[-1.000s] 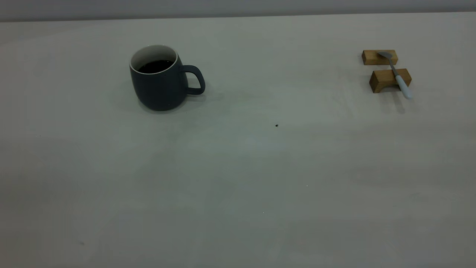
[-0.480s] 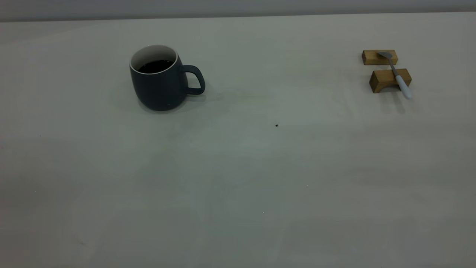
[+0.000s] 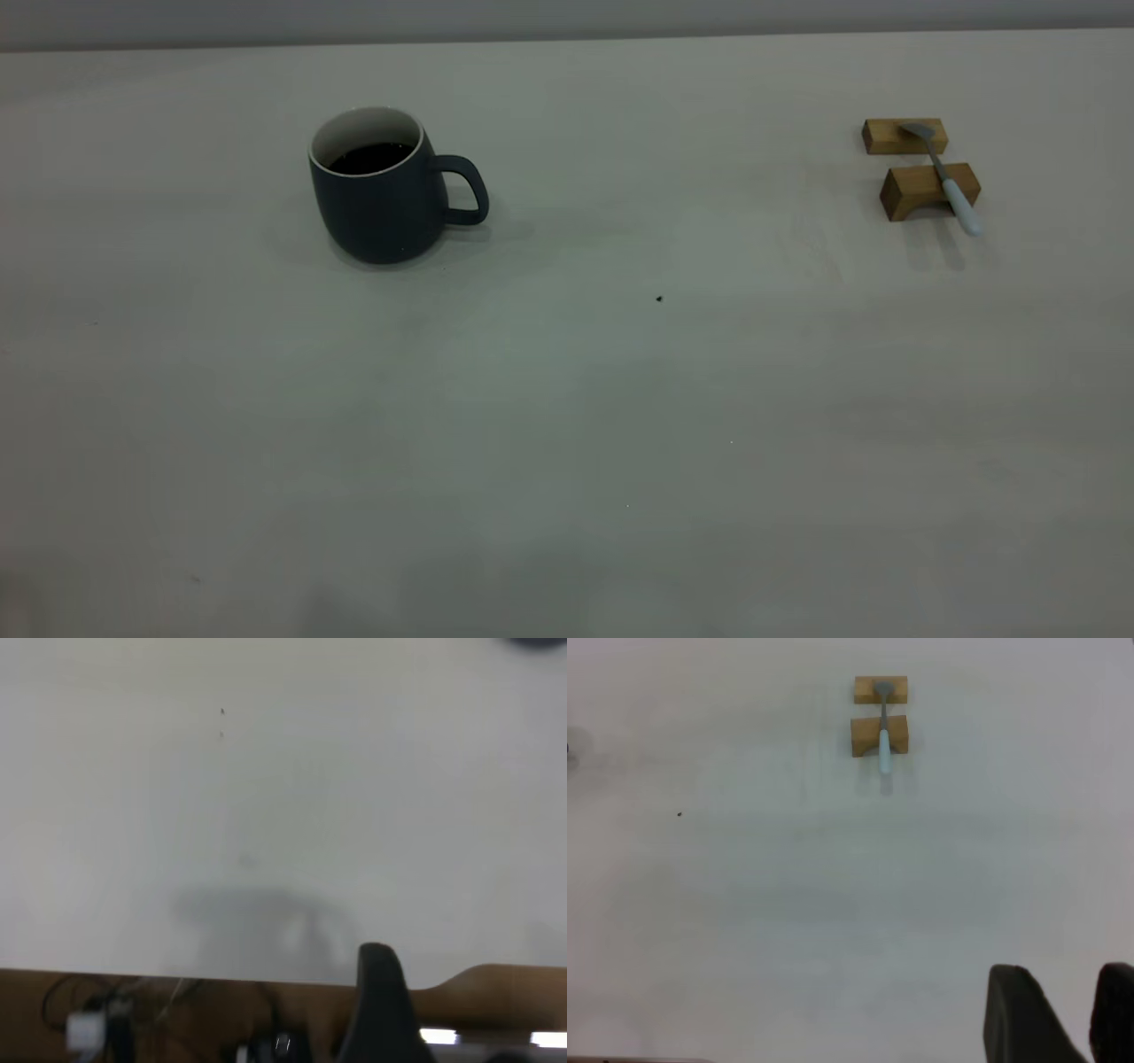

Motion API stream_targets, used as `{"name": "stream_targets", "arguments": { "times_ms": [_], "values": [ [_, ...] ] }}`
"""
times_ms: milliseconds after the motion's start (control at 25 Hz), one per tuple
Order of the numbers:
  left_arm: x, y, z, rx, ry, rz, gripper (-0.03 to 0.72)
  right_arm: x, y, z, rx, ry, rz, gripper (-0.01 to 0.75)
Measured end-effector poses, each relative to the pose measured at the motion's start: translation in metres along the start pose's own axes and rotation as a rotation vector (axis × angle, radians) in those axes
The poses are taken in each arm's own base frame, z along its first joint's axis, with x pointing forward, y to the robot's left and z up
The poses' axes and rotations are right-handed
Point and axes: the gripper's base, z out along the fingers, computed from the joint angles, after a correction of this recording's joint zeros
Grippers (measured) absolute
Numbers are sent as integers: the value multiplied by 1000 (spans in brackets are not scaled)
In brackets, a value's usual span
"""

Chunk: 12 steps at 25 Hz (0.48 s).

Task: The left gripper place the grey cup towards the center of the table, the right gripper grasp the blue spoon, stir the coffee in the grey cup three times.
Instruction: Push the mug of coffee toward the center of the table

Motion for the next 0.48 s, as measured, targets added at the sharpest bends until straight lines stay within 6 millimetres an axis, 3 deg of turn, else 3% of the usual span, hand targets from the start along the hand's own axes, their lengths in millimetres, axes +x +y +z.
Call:
{"name": "stream_targets", "arguments": {
  "times_ms": [200,480],
  "values": [
    [-64,-4,60,6,155,75,585,0,0,0,0,0,0,240],
    [-126,-10,153,47,245,252,585,0,0,0,0,0,0,240]
  ]
}}
